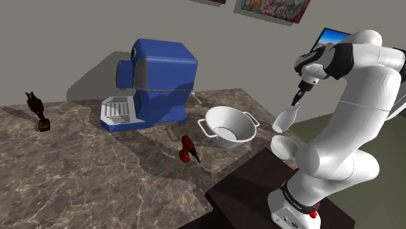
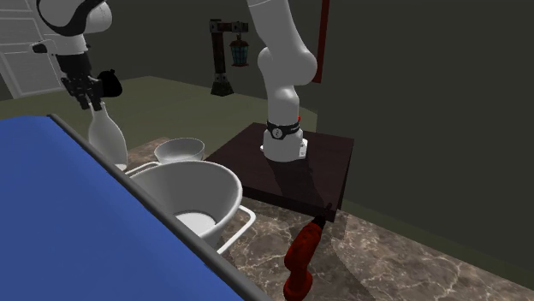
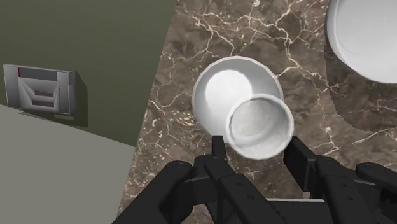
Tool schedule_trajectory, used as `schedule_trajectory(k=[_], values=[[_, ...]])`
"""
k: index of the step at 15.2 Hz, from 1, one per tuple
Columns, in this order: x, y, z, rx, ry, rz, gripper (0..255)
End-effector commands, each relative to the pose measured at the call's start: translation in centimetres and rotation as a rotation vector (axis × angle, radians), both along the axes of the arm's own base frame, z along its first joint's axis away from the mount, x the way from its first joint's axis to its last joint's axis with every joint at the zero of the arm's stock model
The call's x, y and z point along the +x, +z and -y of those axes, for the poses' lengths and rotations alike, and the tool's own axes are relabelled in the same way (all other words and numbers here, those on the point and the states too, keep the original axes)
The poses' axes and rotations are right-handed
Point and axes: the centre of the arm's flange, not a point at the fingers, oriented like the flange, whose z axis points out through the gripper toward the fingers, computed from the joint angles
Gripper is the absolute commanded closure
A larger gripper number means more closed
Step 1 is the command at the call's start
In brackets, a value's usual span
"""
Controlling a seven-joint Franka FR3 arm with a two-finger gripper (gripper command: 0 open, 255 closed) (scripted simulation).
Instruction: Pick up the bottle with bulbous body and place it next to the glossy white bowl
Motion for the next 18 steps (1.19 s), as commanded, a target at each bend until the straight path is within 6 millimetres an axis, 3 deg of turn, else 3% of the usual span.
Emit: schedule_trajectory(k=[1, 3, 7, 8, 12, 18], values=[[0.0, -1.2, -0.1, 0.001, 0.0, -0.001, 255], [0.0, -2.1, -0.1, 0.001, 0.0, -0.001, 255], [0.0, -2.0, -0.1, 0.001, 0.0, -0.001, 255], [0.0, -2.0, -0.1, 0.001, 0.0, -0.001, 0], [-6.7, 0.9, 0.9, 0.032, -0.179, 0.163, 0], [-6.2, -2.2, 0.8, 0.032, -0.179, 0.163, 0]])
